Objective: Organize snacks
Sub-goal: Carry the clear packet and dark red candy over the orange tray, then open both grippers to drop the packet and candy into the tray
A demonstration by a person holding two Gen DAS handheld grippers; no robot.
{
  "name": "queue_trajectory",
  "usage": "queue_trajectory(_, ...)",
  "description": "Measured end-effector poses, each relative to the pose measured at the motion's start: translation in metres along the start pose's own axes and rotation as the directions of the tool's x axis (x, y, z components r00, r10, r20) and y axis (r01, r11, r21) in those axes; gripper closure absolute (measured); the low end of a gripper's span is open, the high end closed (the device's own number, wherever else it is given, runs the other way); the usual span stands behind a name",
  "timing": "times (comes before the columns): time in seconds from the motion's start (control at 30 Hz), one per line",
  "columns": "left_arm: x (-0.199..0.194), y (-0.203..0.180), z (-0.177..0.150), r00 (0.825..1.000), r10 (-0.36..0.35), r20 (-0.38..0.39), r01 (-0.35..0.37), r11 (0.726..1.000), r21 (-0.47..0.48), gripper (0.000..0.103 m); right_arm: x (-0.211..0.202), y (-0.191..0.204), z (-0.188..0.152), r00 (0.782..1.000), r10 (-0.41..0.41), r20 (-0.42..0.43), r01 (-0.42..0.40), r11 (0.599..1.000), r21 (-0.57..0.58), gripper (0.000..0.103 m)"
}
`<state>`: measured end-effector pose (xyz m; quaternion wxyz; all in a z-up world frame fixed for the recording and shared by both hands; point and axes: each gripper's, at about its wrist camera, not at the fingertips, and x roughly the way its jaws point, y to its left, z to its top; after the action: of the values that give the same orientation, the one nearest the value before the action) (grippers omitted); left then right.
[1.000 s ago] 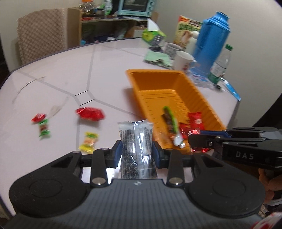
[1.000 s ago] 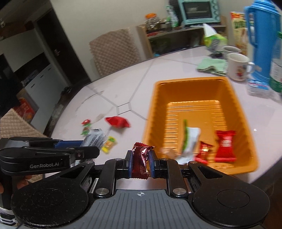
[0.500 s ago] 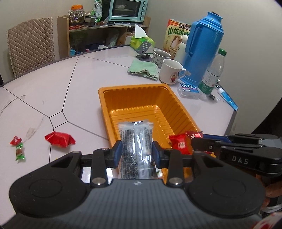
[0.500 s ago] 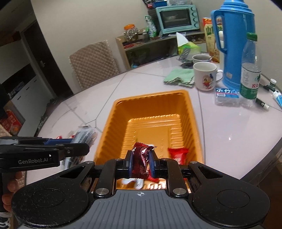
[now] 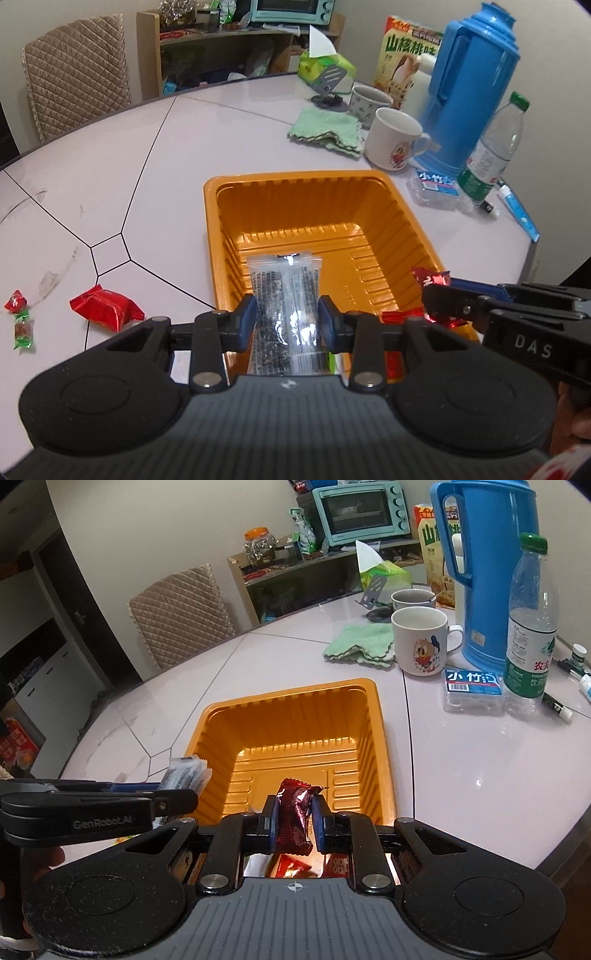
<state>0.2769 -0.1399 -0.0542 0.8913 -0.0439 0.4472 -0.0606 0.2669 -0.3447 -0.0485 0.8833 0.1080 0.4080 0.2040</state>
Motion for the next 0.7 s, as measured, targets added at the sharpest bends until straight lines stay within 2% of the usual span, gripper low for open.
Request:
queue_trajectory(0.6,0.036,-0.003,0.009,0.999,0.028,-0.044,-0.028,1.0,-0.001,0.069,0.016,-0.018,0.004,1.0,-0.018,-0.024,0.019,1.0,0.025,0.084)
queue_trajectory(0.7,0.036,-0.003,0.01,0.999,0.032,-0.027,-0.032,0.999,0.0,0.069,0.016,-0.018,0.005,1.0,-0.018,-0.024,0.018,1.0,0.025,0.084)
